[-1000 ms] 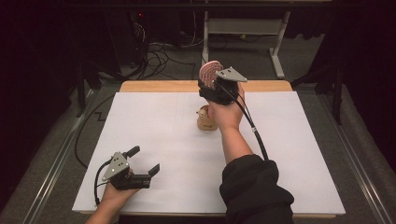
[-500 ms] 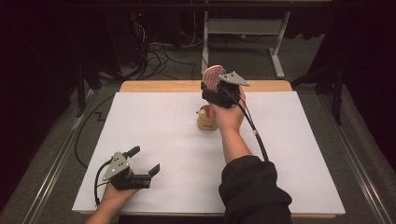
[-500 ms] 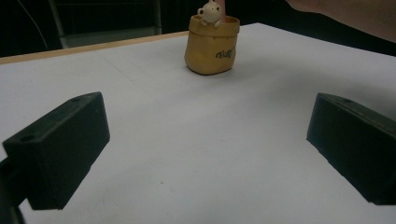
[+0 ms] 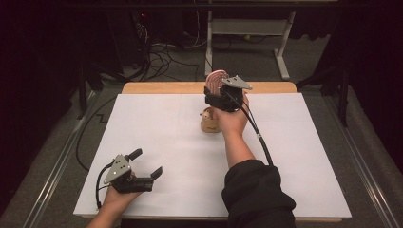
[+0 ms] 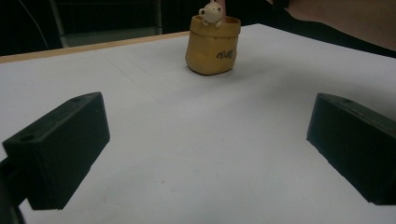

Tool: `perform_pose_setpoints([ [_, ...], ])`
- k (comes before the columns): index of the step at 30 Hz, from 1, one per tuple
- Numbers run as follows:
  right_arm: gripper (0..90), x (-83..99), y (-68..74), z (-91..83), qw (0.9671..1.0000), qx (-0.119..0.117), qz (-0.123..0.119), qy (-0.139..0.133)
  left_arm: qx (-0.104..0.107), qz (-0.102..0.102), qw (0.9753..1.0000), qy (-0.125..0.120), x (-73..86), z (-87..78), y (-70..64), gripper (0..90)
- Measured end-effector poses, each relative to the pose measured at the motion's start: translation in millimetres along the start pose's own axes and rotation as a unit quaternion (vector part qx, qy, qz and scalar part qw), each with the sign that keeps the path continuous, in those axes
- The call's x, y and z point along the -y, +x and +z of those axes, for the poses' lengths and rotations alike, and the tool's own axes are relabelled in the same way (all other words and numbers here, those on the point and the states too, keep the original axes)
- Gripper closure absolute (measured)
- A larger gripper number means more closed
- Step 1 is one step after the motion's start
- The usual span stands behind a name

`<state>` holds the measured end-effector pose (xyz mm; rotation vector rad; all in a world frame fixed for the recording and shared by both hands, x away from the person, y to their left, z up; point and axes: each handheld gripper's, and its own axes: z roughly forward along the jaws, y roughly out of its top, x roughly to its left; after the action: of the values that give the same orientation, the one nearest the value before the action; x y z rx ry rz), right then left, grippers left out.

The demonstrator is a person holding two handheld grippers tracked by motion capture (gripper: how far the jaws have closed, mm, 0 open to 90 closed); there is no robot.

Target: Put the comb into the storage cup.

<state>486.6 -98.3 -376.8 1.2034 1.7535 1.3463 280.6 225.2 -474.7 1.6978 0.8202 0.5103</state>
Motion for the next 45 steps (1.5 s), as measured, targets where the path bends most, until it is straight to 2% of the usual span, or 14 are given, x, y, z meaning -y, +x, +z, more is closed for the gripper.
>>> perform_pose_setpoints([
  [11,20.1,5.2,-0.6,2.0,1.0000,0.004,0.000,-0.004,0.001,0.003,1.0000,0.003,-0.1,0.0,-0.3,0.0],
  [25,19.7,6.4,-9.9,10.3,0.9997,0.001,0.022,-0.010,-0.001,0.002,1.0000,0.004,0.7,-0.4,0.6,0.0],
  [34,19.1,6.8,-23.0,15.6,0.9986,-0.002,0.052,-0.008,0.002,-0.002,1.0000,0.005,1.5,0.0,0.2,0.0],
  [45,18.4,6.6,-27.1,19.6,0.9985,-0.001,0.055,-0.004,0.004,-0.002,1.0000,0.005,1.6,-0.3,-0.2,0.0],
])
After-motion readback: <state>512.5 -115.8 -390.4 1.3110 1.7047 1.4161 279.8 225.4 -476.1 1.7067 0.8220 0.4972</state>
